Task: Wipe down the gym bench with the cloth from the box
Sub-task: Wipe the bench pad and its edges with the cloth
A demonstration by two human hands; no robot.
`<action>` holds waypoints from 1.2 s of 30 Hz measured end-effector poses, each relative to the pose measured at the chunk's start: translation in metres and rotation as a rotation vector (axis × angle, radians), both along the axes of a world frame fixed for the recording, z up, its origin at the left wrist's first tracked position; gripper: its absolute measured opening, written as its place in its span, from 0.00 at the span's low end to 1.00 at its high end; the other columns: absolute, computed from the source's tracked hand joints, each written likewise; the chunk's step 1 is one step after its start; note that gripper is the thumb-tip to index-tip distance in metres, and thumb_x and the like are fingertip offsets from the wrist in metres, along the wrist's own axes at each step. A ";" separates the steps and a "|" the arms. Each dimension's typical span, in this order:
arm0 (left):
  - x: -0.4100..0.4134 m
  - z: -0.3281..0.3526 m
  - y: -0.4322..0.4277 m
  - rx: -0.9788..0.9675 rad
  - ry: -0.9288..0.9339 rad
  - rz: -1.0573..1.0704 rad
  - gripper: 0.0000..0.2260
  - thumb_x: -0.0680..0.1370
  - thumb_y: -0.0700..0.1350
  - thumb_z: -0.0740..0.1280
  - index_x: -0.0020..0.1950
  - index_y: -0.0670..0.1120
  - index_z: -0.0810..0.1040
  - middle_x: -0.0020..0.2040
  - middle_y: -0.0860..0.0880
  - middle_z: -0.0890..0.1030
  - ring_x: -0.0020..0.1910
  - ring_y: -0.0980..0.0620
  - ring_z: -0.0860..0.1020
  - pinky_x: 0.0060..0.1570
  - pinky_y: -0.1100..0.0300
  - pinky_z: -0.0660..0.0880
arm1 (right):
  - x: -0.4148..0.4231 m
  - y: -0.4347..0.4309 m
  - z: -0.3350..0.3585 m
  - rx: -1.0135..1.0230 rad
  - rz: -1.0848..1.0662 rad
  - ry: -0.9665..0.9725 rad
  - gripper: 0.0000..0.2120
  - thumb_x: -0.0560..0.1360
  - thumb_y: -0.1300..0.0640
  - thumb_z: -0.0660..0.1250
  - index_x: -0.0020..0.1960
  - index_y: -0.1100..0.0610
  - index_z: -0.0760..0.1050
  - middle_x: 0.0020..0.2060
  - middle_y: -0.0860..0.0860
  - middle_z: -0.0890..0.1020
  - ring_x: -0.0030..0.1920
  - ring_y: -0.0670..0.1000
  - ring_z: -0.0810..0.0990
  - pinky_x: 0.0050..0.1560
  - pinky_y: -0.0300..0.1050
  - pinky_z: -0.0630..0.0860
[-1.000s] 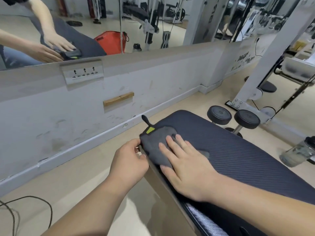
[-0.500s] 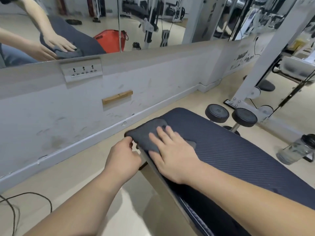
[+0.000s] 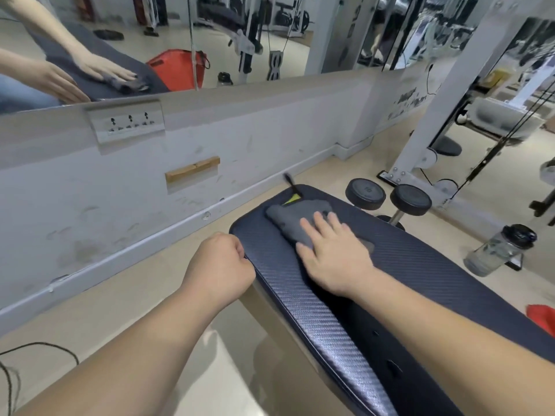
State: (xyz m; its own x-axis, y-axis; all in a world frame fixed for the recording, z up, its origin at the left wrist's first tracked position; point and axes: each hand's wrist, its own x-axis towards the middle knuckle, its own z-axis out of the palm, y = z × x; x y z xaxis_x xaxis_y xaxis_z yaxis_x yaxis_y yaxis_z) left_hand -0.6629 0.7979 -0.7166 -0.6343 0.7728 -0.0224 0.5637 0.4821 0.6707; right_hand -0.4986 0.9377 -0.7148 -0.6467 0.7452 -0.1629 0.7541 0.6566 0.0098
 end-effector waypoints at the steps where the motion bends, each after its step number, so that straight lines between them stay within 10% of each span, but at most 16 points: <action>1: -0.001 0.000 0.000 -0.008 0.003 0.000 0.04 0.68 0.37 0.63 0.39 0.40 0.78 0.40 0.45 0.80 0.39 0.42 0.79 0.35 0.55 0.74 | 0.012 -0.025 0.004 -0.019 0.099 0.010 0.39 0.77 0.35 0.36 0.84 0.50 0.51 0.85 0.55 0.52 0.84 0.59 0.47 0.83 0.57 0.48; 6: 0.006 0.005 0.000 -0.055 0.081 -0.019 0.06 0.69 0.36 0.66 0.39 0.47 0.79 0.45 0.49 0.79 0.43 0.45 0.77 0.39 0.57 0.72 | 0.075 -0.068 0.021 -0.129 0.284 -0.025 0.36 0.79 0.34 0.39 0.85 0.44 0.47 0.84 0.46 0.44 0.84 0.50 0.39 0.83 0.47 0.38; 13: 0.026 0.011 0.003 0.042 0.192 -0.229 0.08 0.73 0.42 0.65 0.50 0.49 0.80 0.49 0.52 0.77 0.51 0.47 0.78 0.52 0.52 0.78 | 0.049 0.040 0.002 -0.013 -0.223 -0.027 0.32 0.84 0.39 0.45 0.85 0.50 0.49 0.85 0.54 0.50 0.84 0.60 0.46 0.82 0.57 0.48; 21: 0.070 0.030 0.013 0.058 0.189 -0.372 0.10 0.73 0.43 0.65 0.52 0.52 0.81 0.47 0.54 0.78 0.50 0.49 0.78 0.52 0.53 0.78 | 0.138 -0.073 0.029 -0.172 0.281 -0.011 0.34 0.81 0.31 0.42 0.84 0.41 0.48 0.84 0.42 0.44 0.84 0.47 0.37 0.83 0.46 0.39; 30: 0.115 0.030 0.030 -0.001 0.252 -0.487 0.15 0.76 0.44 0.64 0.61 0.53 0.80 0.55 0.53 0.78 0.59 0.49 0.76 0.58 0.49 0.77 | 0.129 0.039 0.018 -0.154 -0.097 -0.017 0.30 0.85 0.39 0.49 0.85 0.47 0.49 0.85 0.50 0.47 0.85 0.55 0.42 0.83 0.53 0.43; 36: 0.132 0.034 0.040 0.061 0.217 -0.734 0.29 0.70 0.45 0.67 0.72 0.58 0.72 0.71 0.62 0.71 0.71 0.56 0.68 0.67 0.58 0.71 | 0.158 -0.010 0.032 -0.502 0.227 0.220 0.33 0.83 0.46 0.65 0.84 0.47 0.56 0.85 0.45 0.51 0.83 0.45 0.42 0.82 0.47 0.42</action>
